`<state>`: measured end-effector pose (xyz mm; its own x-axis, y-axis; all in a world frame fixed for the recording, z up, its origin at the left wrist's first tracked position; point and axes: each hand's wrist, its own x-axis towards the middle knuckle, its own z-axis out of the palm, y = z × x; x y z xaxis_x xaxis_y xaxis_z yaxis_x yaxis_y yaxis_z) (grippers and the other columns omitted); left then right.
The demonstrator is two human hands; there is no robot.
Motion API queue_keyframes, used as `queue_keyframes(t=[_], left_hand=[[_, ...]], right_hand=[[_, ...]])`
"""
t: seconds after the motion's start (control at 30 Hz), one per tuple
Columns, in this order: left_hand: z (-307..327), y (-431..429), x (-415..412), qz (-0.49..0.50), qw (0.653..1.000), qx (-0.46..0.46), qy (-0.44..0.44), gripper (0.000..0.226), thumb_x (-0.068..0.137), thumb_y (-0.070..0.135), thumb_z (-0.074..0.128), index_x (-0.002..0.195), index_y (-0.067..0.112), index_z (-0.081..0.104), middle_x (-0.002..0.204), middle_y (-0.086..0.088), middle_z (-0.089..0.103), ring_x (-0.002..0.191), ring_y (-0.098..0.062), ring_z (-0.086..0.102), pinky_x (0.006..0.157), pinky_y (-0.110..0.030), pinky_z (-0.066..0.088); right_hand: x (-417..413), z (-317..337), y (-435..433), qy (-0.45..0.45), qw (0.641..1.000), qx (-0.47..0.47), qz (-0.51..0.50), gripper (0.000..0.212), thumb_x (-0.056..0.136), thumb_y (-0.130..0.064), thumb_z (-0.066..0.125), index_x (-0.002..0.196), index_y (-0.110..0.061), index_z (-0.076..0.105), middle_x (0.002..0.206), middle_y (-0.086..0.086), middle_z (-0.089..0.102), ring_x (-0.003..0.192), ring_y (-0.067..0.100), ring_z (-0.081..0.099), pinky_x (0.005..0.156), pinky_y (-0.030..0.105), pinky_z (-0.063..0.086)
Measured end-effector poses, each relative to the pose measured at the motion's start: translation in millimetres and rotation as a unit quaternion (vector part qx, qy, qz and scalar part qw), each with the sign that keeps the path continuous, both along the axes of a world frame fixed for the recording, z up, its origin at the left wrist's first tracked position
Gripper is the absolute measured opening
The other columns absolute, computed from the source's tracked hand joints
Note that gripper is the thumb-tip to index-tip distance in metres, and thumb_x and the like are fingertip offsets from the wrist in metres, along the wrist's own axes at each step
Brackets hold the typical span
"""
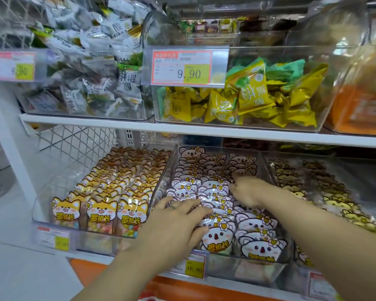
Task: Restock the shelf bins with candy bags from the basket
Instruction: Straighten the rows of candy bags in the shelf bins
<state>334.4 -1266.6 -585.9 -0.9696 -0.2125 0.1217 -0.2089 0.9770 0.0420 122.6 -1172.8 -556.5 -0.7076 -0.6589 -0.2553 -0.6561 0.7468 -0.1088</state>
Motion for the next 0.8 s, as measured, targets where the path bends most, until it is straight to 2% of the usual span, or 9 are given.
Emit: queue_keyframes(t=[0.1,0.17,0.23,0.33,0.43,0.57,0.67,0.73,0.8], left_hand=[[2,2,2,0.003,1.000,0.008,-0.006,0.065,0.088,0.063,0.005,0.142,0.048,0.038,0.155,0.016,0.039,0.135,-0.012,0.049,0.119,-0.043,0.015],[2,2,4,0.004,1.000,0.004,-0.015,0.069,0.086,0.063,0.000,0.145,0.048,0.032,0.158,0.017,0.032,0.138,-0.010,0.043,0.121,-0.042,0.010],[1,3,4,0.002,1.000,-0.009,-0.002,0.059,0.091,0.061,0.012,0.141,0.046,0.039,0.151,0.016,0.044,0.129,-0.009,0.054,0.117,-0.043,0.024],[-9,1,3,0.004,0.998,-0.026,0.055,0.039,0.093,0.054,0.035,0.127,0.043,0.052,0.130,0.015,0.063,0.102,-0.009,0.069,0.101,-0.041,0.047],[-9,0,2,-0.010,0.999,-0.009,0.045,0.043,0.096,0.055,0.030,0.133,0.043,0.046,0.139,0.015,0.056,0.113,-0.011,0.064,0.108,-0.042,0.039],[15,-2,5,-0.014,1.000,-0.009,-0.017,0.054,0.099,0.062,0.032,0.149,0.044,0.021,0.156,0.020,0.031,0.139,-0.010,0.039,0.123,-0.041,0.005],[39,-14,19,0.020,0.999,-0.016,-0.021,0.062,0.091,0.069,0.043,0.146,0.044,0.030,0.149,0.020,0.041,0.140,-0.007,0.038,0.125,-0.046,-0.005],[49,-25,28,0.041,0.998,-0.044,-0.023,0.045,0.090,0.065,0.051,0.129,0.043,0.050,0.130,0.021,0.055,0.130,-0.003,0.047,0.124,-0.047,-0.006],[51,-28,30,0.046,0.995,-0.067,-0.055,0.032,0.093,0.058,0.055,0.119,0.039,0.060,0.119,0.018,0.063,0.122,-0.005,0.054,0.123,-0.049,-0.005]], right_hand=[[-4,0,-1,-0.008,1.000,0.002,-0.006,0.052,0.107,-0.035,0.027,0.148,-0.006,0.040,0.153,0.019,0.040,0.135,0.033,0.044,0.111,0.037,0.038],[-3,-5,-2,0.027,1.000,-0.009,0.007,0.063,0.104,-0.047,0.026,0.158,-0.018,0.015,0.167,0.009,0.009,0.151,0.031,0.018,0.122,0.048,0.020],[6,-12,-6,0.070,0.996,-0.025,0.047,0.066,0.103,-0.053,0.023,0.159,-0.027,0.000,0.167,-0.002,-0.010,0.154,0.025,-0.005,0.123,0.055,0.001],[17,-16,-14,0.054,0.990,-0.018,0.132,0.061,0.105,-0.051,0.015,0.160,-0.027,0.002,0.167,-0.004,-0.010,0.153,0.020,-0.012,0.122,0.054,-0.006],[14,-14,-21,0.006,0.989,0.015,0.144,0.061,0.105,-0.052,0.010,0.160,-0.026,0.005,0.167,-0.005,-0.009,0.153,0.018,-0.014,0.122,0.053,-0.009],[18,-3,-19,-0.019,0.988,-0.004,0.152,0.059,0.106,-0.052,0.012,0.160,-0.029,0.009,0.167,-0.006,-0.006,0.154,0.018,-0.007,0.122,0.053,-0.006],[39,17,-6,-0.005,0.975,-0.152,0.162,0.056,0.103,-0.054,0.031,0.155,-0.032,0.030,0.165,-0.004,0.018,0.151,0.020,0.021,0.121,0.051,0.015],[65,31,13,0.010,0.954,-0.219,0.204,0.042,0.093,-0.057,0.053,0.129,-0.036,0.058,0.138,-0.009,0.054,0.127,0.017,0.051,0.106,0.043,0.040],[90,37,30,0.007,0.956,-0.159,0.246,0.027,0.082,-0.056,0.066,0.098,-0.035,0.062,0.096,-0.017,0.063,0.092,0.009,0.058,0.080,0.034,0.050]])
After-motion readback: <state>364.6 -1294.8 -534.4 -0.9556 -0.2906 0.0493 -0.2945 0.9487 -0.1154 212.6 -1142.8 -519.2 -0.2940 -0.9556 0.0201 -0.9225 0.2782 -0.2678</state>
